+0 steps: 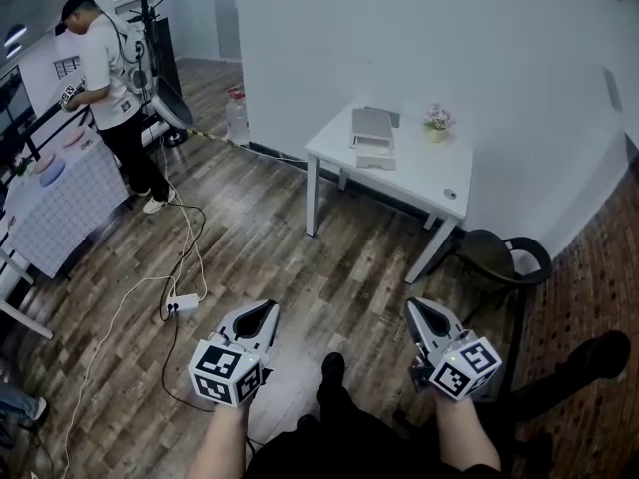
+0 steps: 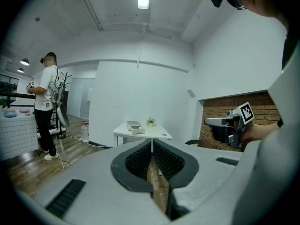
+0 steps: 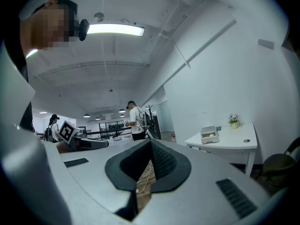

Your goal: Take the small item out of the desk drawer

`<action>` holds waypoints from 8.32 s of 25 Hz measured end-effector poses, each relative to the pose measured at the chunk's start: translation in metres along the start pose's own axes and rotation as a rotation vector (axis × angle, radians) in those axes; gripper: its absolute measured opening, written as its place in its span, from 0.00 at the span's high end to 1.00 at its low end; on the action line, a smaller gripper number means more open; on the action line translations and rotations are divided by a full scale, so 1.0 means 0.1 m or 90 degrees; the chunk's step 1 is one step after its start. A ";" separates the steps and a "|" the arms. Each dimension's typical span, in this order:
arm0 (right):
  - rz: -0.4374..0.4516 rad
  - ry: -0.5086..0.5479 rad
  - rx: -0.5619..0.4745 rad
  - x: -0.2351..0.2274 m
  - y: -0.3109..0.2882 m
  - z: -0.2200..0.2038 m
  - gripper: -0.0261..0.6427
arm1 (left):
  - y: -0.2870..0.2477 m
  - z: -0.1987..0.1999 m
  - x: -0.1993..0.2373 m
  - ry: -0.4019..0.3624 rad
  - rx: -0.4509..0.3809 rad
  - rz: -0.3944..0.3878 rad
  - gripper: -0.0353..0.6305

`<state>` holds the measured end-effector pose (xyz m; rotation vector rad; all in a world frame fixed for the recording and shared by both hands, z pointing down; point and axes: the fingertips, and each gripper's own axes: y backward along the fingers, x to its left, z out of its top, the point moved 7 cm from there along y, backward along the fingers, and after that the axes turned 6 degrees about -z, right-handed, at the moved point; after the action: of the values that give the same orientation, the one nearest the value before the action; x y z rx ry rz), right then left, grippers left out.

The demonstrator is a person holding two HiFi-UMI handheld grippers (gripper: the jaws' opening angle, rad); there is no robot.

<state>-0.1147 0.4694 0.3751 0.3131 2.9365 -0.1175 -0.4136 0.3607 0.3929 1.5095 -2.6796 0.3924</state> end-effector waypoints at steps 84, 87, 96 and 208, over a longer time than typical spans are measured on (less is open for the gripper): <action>0.071 -0.020 0.175 -5.09 -5.87 0.98 0.96 | -7.12 1.42 3.40 0.065 0.057 -0.059 0.91; 0.105 -0.003 0.168 -5.53 -5.92 1.06 0.96 | -7.44 1.50 3.29 0.066 0.046 -0.019 0.91; 0.243 0.034 0.195 -6.56 -6.01 1.13 0.96 | -8.23 1.73 2.91 0.065 0.046 0.110 0.91; 0.301 0.146 0.051 -6.51 -6.01 2.03 0.74 | -8.05 2.55 2.17 -0.019 0.003 0.104 0.91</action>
<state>0.4164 -0.2669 0.3365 1.0833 2.9831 -0.1392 0.1757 -0.2797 0.3404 1.3119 -2.8369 0.3854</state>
